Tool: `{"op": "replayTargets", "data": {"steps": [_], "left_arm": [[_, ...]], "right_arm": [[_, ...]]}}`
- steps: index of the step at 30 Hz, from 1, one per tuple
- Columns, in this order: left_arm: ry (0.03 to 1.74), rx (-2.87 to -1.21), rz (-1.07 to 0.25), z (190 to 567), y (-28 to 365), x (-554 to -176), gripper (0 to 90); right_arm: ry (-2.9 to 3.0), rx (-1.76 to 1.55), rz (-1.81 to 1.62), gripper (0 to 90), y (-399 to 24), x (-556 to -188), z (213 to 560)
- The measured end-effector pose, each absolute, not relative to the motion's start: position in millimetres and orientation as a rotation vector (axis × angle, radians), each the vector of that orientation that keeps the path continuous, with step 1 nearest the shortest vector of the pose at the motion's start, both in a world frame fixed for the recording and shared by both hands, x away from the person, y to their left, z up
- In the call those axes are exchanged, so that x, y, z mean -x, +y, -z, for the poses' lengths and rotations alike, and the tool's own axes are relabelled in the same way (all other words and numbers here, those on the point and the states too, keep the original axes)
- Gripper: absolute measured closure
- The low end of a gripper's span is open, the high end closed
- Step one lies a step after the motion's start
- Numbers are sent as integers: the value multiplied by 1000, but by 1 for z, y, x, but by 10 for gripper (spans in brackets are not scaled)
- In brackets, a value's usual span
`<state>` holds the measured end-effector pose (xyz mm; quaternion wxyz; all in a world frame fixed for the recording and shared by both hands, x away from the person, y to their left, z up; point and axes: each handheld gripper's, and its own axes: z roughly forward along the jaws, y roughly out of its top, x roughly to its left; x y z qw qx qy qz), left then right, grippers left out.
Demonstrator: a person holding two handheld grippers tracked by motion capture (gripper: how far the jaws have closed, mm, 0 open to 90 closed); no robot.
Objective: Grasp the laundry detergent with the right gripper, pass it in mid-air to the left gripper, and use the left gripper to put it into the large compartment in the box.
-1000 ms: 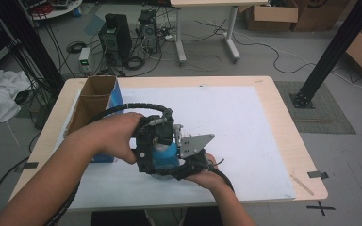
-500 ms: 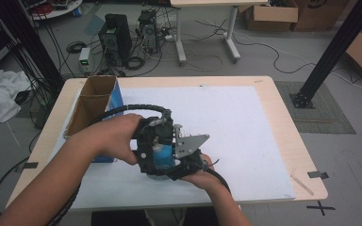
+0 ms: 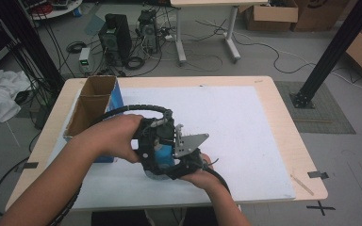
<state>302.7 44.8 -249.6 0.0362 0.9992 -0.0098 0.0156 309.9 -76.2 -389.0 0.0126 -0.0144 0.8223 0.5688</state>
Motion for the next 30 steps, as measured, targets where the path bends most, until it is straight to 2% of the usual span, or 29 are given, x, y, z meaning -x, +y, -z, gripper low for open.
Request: {"op": "replayTargets", "data": {"steps": [6, 16, 30], "left_arm": [[-30, -3079, -87, 250, 44, -302, 208], [-32, -3097, -80, 251, 44, -302, 280], [-46, -3103, -91, 250, 46, -303, 332]], "right_arm": [[2564, 38, -1780, 468, -76, -310, 389], [2571, 30, -1789, 469, -76, -310, 390], [2569, 39, -1800, 469, -73, -311, 389]]}}
